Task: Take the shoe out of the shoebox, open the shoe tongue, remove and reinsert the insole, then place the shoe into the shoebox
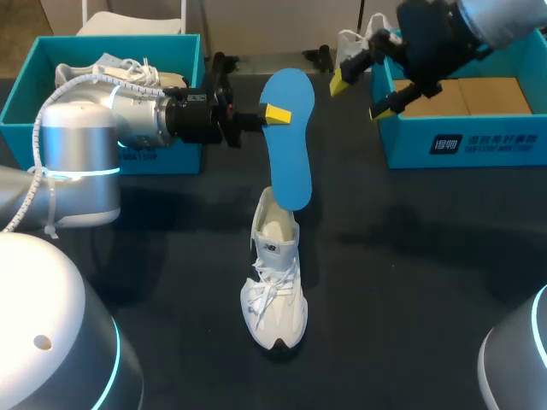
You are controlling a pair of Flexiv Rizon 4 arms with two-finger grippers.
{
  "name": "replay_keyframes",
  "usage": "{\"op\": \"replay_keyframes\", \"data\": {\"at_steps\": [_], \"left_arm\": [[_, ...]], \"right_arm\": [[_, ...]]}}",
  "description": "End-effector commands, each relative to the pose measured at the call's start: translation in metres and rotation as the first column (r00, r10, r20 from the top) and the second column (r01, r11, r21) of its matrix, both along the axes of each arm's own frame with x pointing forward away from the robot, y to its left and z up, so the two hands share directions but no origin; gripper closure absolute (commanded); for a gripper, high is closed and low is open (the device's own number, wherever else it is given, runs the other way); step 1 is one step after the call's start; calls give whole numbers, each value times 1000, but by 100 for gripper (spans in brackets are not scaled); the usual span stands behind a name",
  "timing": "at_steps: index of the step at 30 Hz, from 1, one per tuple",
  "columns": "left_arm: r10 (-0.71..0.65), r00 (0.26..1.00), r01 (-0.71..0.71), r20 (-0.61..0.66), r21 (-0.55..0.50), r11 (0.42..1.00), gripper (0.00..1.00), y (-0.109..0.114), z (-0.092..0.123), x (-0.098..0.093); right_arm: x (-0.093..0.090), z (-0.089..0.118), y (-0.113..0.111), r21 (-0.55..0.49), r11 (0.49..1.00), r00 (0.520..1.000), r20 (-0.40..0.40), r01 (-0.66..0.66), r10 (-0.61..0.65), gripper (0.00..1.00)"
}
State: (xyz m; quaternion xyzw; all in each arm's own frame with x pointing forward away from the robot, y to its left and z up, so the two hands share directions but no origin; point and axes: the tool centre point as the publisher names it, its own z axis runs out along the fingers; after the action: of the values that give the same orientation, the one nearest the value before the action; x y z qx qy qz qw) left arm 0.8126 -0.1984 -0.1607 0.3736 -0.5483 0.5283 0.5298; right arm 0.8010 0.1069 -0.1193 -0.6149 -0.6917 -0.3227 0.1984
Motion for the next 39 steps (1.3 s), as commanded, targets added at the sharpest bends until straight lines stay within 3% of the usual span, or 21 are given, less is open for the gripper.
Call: {"op": "replay_keyframes", "data": {"at_steps": [1, 10, 17, 30, 39], "left_arm": [[-1, 1000, 1, 1, -2, 1000, 100, -1, -1, 1], [-1, 1000, 1, 1, -2, 1000, 100, -1, -1, 1], [-1, 1000, 1, 1, -2, 1000, 100, -1, -1, 1], [-1, 1000, 1, 1, -2, 1000, 100, -1, -1, 1], [-1, 1000, 1, 1, -2, 1000, 100, -1, -1, 1]], "right_arm": [[-1, -12, -9, 259, 965, 999, 3, -49, 50, 0], [2, -29, -14, 383, 923, 999, 33, -42, 32, 0], [4, -38, -16, 408, 912, 999, 28, -40, 31, 0], [9, -39, -14, 510, 860, 998, 61, -39, 9, 0], [9, -39, -13, 504, 862, 998, 51, -44, 21, 0]]}}
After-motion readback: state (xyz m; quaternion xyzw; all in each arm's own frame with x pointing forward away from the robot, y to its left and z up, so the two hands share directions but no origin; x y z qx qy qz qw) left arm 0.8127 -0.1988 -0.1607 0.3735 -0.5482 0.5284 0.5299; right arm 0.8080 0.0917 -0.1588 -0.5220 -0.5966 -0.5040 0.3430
